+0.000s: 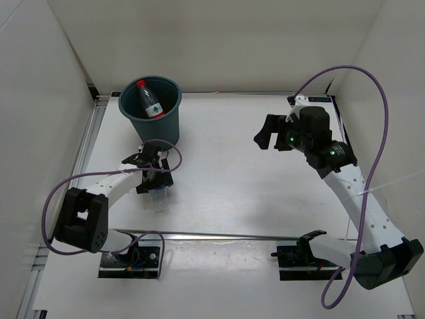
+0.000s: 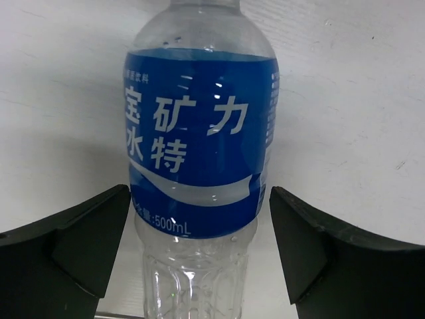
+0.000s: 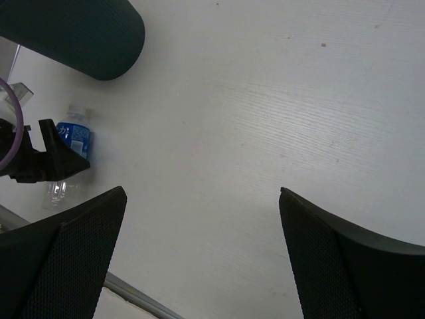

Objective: Put the plastic bottles in the bin

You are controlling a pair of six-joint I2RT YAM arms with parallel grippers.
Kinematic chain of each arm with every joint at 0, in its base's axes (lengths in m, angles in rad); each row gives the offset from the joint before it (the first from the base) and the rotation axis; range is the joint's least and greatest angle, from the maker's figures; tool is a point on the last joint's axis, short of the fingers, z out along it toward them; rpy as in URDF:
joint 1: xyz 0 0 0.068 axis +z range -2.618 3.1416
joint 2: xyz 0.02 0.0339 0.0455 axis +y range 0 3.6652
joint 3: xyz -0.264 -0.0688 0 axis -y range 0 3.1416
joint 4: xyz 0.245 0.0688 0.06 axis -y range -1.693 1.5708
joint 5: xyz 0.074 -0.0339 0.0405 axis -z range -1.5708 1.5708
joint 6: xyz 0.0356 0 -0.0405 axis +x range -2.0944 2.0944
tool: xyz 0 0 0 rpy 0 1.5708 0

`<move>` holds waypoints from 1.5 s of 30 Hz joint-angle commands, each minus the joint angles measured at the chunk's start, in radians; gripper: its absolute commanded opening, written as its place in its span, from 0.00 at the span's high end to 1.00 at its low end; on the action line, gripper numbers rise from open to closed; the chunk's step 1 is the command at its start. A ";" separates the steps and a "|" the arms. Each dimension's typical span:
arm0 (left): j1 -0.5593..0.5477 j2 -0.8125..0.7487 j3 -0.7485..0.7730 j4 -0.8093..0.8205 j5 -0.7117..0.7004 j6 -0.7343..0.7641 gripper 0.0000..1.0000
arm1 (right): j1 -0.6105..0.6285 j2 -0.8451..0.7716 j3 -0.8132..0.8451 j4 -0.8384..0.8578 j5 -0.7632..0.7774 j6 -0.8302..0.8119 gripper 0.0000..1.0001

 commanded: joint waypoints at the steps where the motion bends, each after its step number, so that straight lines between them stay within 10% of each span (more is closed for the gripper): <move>1: -0.008 0.008 -0.003 0.035 0.020 -0.010 0.04 | -0.005 -0.031 -0.009 0.017 0.021 -0.026 0.01; 5: -0.018 0.028 -0.003 0.035 0.043 -0.020 0.14 | -0.005 -0.040 -0.009 0.017 0.033 -0.048 0.01; 8: -0.037 0.037 -0.013 0.035 0.044 -0.020 0.58 | -0.005 -0.040 -0.019 0.017 0.033 -0.048 0.01; 12: -0.057 0.002 -0.003 0.035 0.033 0.000 0.81 | -0.005 -0.040 -0.029 0.017 0.033 -0.038 0.01; 27: -0.278 -0.336 0.472 -0.049 -0.229 0.059 0.79 | -0.005 -0.040 -0.059 0.026 0.024 0.004 0.01; 37: -0.128 0.127 1.278 -0.049 -0.317 0.337 0.83 | -0.005 -0.011 -0.040 0.026 0.004 0.014 0.01; 45: 0.129 0.325 1.310 -0.049 -0.156 0.152 0.81 | -0.005 -0.033 -0.019 0.017 0.029 -0.023 0.01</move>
